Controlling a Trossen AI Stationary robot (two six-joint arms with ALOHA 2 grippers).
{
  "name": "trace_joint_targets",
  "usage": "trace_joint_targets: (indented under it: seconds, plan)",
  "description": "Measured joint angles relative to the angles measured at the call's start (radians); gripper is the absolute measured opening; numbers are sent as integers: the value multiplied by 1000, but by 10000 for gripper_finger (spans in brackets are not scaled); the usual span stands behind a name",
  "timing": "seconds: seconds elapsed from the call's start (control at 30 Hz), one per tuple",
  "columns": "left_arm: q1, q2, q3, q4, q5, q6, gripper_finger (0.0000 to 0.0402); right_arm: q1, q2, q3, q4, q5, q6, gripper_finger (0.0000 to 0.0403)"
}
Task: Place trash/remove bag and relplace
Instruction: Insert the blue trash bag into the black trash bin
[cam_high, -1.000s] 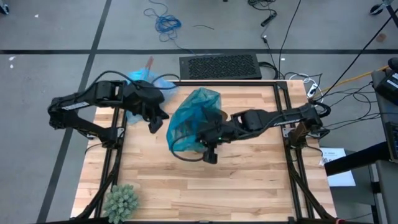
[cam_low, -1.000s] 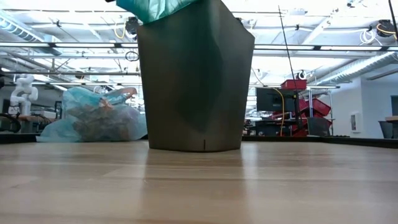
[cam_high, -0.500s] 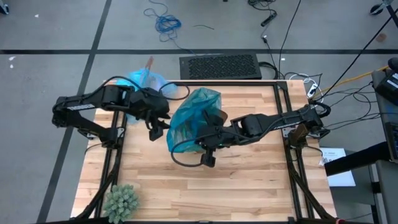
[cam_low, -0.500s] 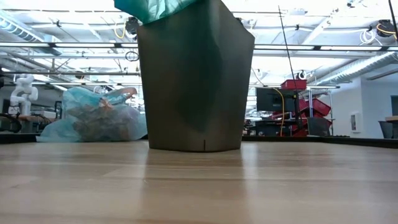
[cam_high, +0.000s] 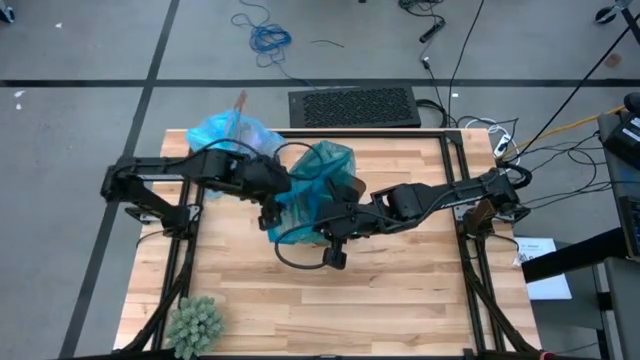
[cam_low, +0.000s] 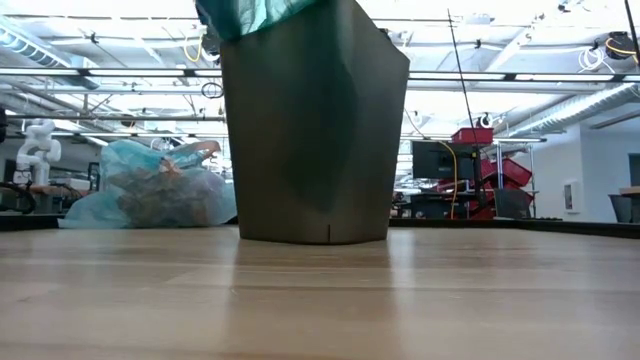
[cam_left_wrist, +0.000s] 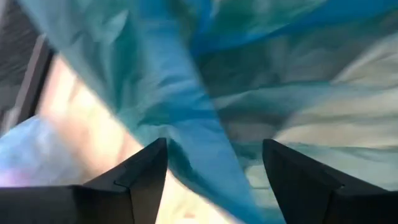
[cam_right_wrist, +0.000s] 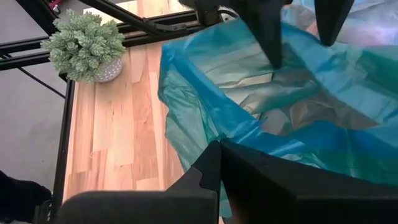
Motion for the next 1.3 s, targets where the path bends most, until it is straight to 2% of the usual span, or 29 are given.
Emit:
trace_joint_targets:
  seconds: [0.13,0.33,0.37,0.57,0.77,1.0,1.2,1.3]
  plan:
    - [4,12,0,-49,-72,6,200,2,0,0,-1,0,1,0]
    - [9,-8,0,-68,-62,6,32,2,-2,0,-1,10,3,0]
    - [9,-15,0,-65,-59,2,16,3,-4,0,-1,21,3,0]
    - [32,-35,1,-65,-57,-70,3,26,-19,0,-9,64,30,0]
    - [67,-40,-6,-61,-59,-121,2,98,-31,0,-100,213,145,0]
    - [73,-69,-27,-50,-59,-209,1,165,-32,1,-219,340,294,0]
    - [45,-120,-27,-49,-65,-311,1,187,-32,1,-219,365,330,0]
    - [21,-133,-30,-74,-114,-356,0,186,-31,1,-218,365,336,0]
